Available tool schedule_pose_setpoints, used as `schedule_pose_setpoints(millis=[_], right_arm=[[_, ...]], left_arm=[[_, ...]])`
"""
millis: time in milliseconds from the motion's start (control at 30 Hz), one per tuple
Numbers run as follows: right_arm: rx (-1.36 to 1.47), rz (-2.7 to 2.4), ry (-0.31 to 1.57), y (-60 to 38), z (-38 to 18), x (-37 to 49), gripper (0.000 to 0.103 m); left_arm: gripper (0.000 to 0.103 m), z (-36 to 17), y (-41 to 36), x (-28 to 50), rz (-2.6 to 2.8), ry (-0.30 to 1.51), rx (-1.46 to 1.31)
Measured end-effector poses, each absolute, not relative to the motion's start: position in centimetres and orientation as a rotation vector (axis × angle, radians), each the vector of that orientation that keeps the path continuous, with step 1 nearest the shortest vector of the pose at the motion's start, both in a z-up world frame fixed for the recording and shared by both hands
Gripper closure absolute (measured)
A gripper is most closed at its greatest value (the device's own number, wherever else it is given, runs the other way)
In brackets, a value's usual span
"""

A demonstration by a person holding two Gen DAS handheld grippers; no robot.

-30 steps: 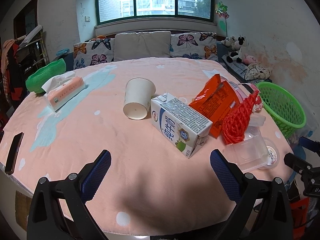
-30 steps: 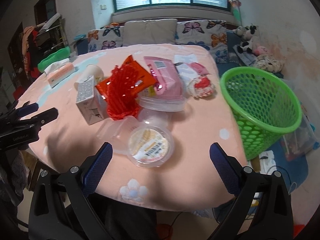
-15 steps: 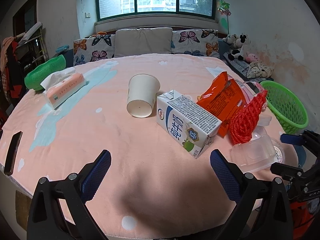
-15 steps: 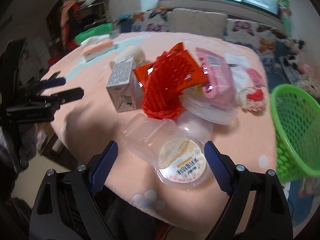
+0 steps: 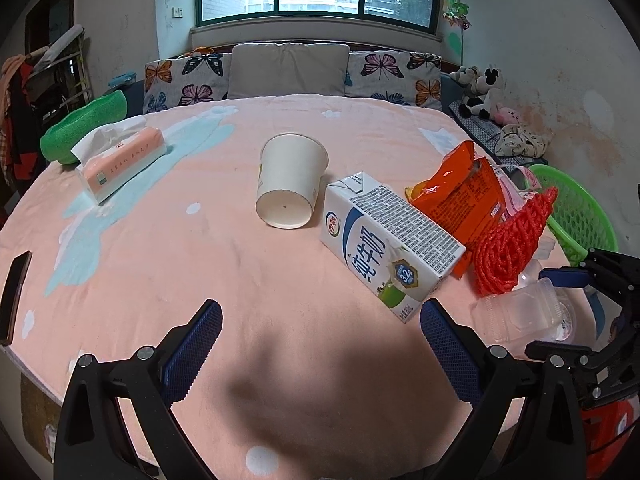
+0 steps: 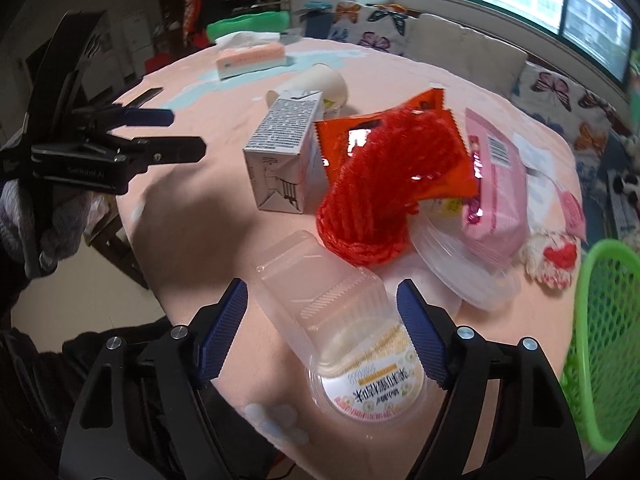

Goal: Collect trash
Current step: 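Grasp the clear plastic tub with the right tool while the left tool approaches the milk carton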

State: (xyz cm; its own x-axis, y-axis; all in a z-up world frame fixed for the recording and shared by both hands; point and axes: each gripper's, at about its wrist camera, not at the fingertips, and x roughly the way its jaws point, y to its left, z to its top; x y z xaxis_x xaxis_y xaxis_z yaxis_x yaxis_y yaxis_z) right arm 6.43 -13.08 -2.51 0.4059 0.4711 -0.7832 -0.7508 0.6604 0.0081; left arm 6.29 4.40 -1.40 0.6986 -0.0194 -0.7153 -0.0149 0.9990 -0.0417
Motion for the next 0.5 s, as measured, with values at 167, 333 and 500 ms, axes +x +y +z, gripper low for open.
schedule_pose_setpoints(millis=[167,333,500], right_arm=[[-0.431,0.806,0.849,-12.5,-3.1,6.5,0.026],[-0.456,0.799,0.838,-12.1,-3.5,6.5,0.038],[-0.444,0.788,0.827,-12.3,-3.3,6.4,0.039]], left_arm=[[0.007,-1.2,4.3,6.8,-0.03,0.804,-0.062],[0.007,-0.9,3.9,7.8,-0.045,0.817,-0.079],[0.007,-0.5,3.6,9.7,-0.047,0.856,-0.118]])
